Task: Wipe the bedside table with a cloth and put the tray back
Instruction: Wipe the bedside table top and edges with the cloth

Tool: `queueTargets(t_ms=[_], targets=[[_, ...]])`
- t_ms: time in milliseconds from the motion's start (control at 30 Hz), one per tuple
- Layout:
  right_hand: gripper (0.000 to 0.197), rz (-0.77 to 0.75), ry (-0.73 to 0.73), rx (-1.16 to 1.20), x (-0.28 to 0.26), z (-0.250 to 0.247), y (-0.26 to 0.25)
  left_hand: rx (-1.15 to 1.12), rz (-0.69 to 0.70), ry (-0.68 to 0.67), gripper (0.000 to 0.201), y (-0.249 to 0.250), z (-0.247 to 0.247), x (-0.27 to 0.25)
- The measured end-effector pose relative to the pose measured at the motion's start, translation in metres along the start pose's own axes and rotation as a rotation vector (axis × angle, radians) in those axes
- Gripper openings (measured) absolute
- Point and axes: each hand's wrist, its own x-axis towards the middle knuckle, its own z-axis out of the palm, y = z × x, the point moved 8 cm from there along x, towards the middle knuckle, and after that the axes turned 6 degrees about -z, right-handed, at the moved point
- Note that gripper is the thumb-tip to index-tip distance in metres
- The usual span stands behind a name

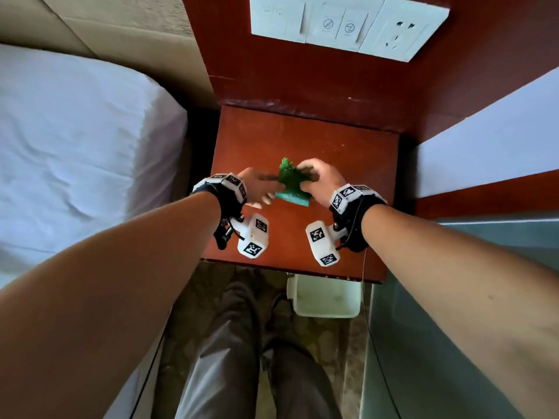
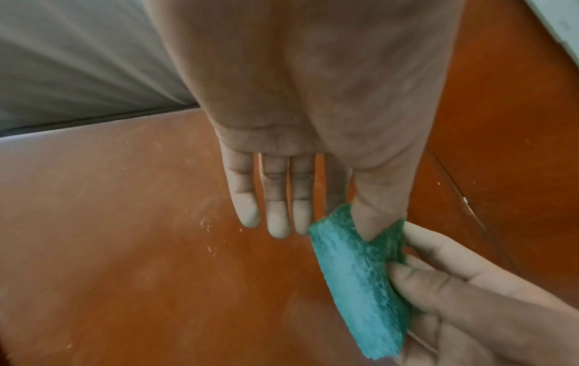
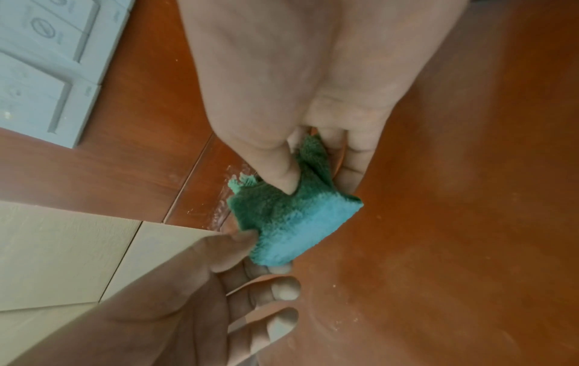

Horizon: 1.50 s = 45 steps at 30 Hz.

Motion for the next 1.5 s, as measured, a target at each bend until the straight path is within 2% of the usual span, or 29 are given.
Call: queueTargets(t_ms=[133,200,300,400,500,533,633,700,800,867,967,1067,1233,1500], targets=[[0.029,-0.071,0.031,-0.033,0.021,0.005,-0.026,-0.072,-0.068,0.021,0.004,0.002,-0.024,0.009],[0.028,-0.123,-0.042,-0.088,0.029,0.014,-0.039,-0.105,-0.104,0.047,0.004,0.002,-0.034,0.018],[0.045,-0.213,-0.170,-0.195,0.039,0.031,-0.052,-0.102,-0.106,0.083,0.004,0.006,-0.049,0.033],[0.042,-0.231,-0.101,-0.256,0.053,0.032,-0.054,-0.115,-0.091,0.071,0.007,0.011,-0.058,0.042],[0.033,-0.222,0.058,-0.265,0.067,0.024,-0.053,-0.070,0.000,0.114,0.022,0.021,-0.070,0.049],[0.031,-0.202,0.125,-0.240,0.072,0.019,-0.050,0.023,0.036,0.172,0.028,0.025,-0.078,0.051],[0.028,-0.072,0.358,-0.156,0.085,0.000,-0.033,0.488,0.066,0.436,0.050,0.028,-0.105,0.054],[0.027,0.048,0.488,-0.113,0.092,-0.012,-0.019,0.652,0.075,0.528,0.079,0.023,-0.116,0.056],[0.028,0.183,0.571,-0.076,0.101,-0.022,-0.001,0.838,0.082,0.512,0.127,0.014,-0.117,0.059],[0.025,0.227,0.541,-0.128,0.107,-0.019,0.008,0.950,0.094,0.472,0.142,0.009,-0.114,0.065],[0.019,0.279,0.433,-0.340,0.107,-0.007,0.020,1.149,0.121,0.417,0.151,0.002,-0.109,0.075],[0.029,0.215,0.432,-0.383,0.104,0.002,0.024,1.279,0.128,0.372,0.158,-0.006,-0.104,0.082],[0.030,0.093,0.458,-0.324,0.119,0.009,0.007,1.333,0.144,0.377,0.164,-0.008,-0.102,0.088],[0.030,-0.142,0.222,-0.420,0.163,0.072,-0.067,1.254,0.107,0.355,0.160,-0.008,-0.105,0.083]])
